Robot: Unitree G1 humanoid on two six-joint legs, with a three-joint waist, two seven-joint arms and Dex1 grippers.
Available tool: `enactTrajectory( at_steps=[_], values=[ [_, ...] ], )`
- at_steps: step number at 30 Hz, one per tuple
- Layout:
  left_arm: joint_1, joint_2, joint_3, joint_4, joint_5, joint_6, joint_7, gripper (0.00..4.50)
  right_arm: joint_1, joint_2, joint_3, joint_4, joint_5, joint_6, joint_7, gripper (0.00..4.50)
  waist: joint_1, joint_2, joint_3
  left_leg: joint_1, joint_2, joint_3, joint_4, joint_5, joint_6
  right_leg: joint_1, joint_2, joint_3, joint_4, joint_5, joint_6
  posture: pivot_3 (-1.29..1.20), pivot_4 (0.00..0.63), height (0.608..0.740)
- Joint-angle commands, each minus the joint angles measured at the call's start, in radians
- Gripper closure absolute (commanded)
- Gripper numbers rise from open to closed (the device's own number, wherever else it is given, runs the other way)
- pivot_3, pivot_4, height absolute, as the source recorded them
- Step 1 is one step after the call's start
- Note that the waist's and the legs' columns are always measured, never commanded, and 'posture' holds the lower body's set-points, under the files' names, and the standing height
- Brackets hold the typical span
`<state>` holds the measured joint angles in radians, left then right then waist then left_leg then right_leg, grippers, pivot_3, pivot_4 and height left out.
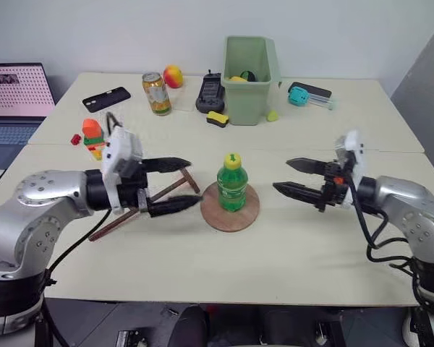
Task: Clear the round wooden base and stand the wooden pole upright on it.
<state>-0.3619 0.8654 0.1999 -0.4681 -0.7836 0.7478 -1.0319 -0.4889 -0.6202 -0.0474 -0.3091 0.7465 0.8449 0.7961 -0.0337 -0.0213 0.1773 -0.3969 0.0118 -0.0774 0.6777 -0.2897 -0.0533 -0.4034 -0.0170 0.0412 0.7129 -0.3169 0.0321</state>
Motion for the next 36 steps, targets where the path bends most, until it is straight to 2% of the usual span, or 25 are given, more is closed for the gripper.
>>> enactTrajectory(
  at_steps=[1, 7, 17, 20, 25, 27, 31, 32, 36],
  values=[
    [-0.024, -0.015, 0.018, -0.005, -0.008, -0.025, 0.033, 0.18, -0.052, 0.049, 0.042, 0.008, -0.033, -0.035, -0.024, 0.01, 0.001, 0.000, 0.000, 0.000, 0.000, 0.000, 0.000, 0.000, 0.000, 0.000, 0.000, 0.000, 0.000, 0.000, 0.000, 0.00, 0.150, 0.740],
    [-0.022, -0.037, 0.023, 0.003, 0.007, -0.058, 0.071, 0.18, -0.120, 0.151, 0.114, 0.067, -0.104, -0.097, -0.046, 0.01, 0.001, 0.000, 0.000, -0.001, 0.000, 0.000, 0.000, 0.000, 0.000, -0.001, 0.000, 0.000, 0.000, 0.000, 0.000, 0.00, 0.150, 0.740],
    [-0.019, -0.031, 0.037, -0.007, -0.004, -0.059, 0.089, 0.18, -0.165, 0.233, 0.153, 0.124, -0.150, -0.137, -0.025, 0.01, 0.000, 0.000, 0.000, -0.001, 0.000, 0.000, 0.000, 0.000, 0.000, -0.001, 0.000, 0.000, 0.000, 0.000, 0.000, 0.00, 0.150, 0.740],
    [-0.015, -0.034, 0.033, -0.018, -0.001, -0.062, 0.097, 0.18, -0.171, 0.246, 0.153, 0.139, -0.163, -0.150, -0.024, 0.52, 0.000, 0.000, 0.000, -0.001, 0.000, 0.000, 0.000, 0.000, 0.000, -0.001, 0.000, 0.000, 0.000, 0.000, 0.000, 0.00, 0.150, 0.740],
    [-0.010, -0.039, 0.029, -0.030, -0.009, -0.060, 0.113, 0.18, -0.181, 0.269, 0.147, 0.143, -0.158, -0.155, -0.019, 1.62, 0.001, 0.000, 0.000, -0.001, 0.000, 0.000, 0.000, 0.000, 0.000, -0.001, -0.001, 0.000, 0.000, 0.000, 0.000, 0.00, 0.150, 0.740],
    [-0.020, -0.043, 0.024, -0.030, -0.008, -0.061, 0.123, 0.18, -0.177, 0.272, 0.149, 0.141, -0.159, -0.158, -0.012, 2.22, 0.001, 0.000, 0.000, -0.001, 0.000, -0.001, 0.000, 0.000, 0.000, -0.001, -0.001, 0.000, 0.000, 0.000, 0.000, 0.00, 0.150, 0.740],
    [-0.039, -0.049, 0.016, -0.023, -0.007, -0.061, 0.133, 0.18, -0.169, 0.274, 0.151, 0.135, -0.161, -0.161, -0.001, 2.98, 0.001, 0.000, 0.000, -0.001, 0.000, 0.000, 0.000, 0.000, 0.000, -0.001, -0.001, 0.000, 0.000, 0.000, 0.000, 0.00, 0.150, 0.740],
    [-0.040, -0.050, 0.015, -0.024, -0.008, -0.061, 0.135, 0.18, -0.168, 0.275, 0.147, 0.132, -0.157, -0.160, 0.000, 3.12, 0.001, 0.000, 0.000, -0.001, 0.000, -0.001, 0.000, 0.000, 0.000, -0.001, -0.001, -0.001, 0.000, 0.000, 0.000, 0.00, 0.150, 0.740],
    [-0.040, -0.056, 0.011, -0.025, -0.007, -0.060, 0.139, 0.18, -0.209, 0.286, 0.081, 0.131, -0.130, -0.145, -0.043, 3.12, 0.000, 0.000, 0.000, -0.001, 0.000, 0.000, 0.000, 0.000, 0.000, -0.001, -0.001, 0.000, 0.000, 0.000, 0.000, 0.00, 0.150, 0.740]
  ],
)
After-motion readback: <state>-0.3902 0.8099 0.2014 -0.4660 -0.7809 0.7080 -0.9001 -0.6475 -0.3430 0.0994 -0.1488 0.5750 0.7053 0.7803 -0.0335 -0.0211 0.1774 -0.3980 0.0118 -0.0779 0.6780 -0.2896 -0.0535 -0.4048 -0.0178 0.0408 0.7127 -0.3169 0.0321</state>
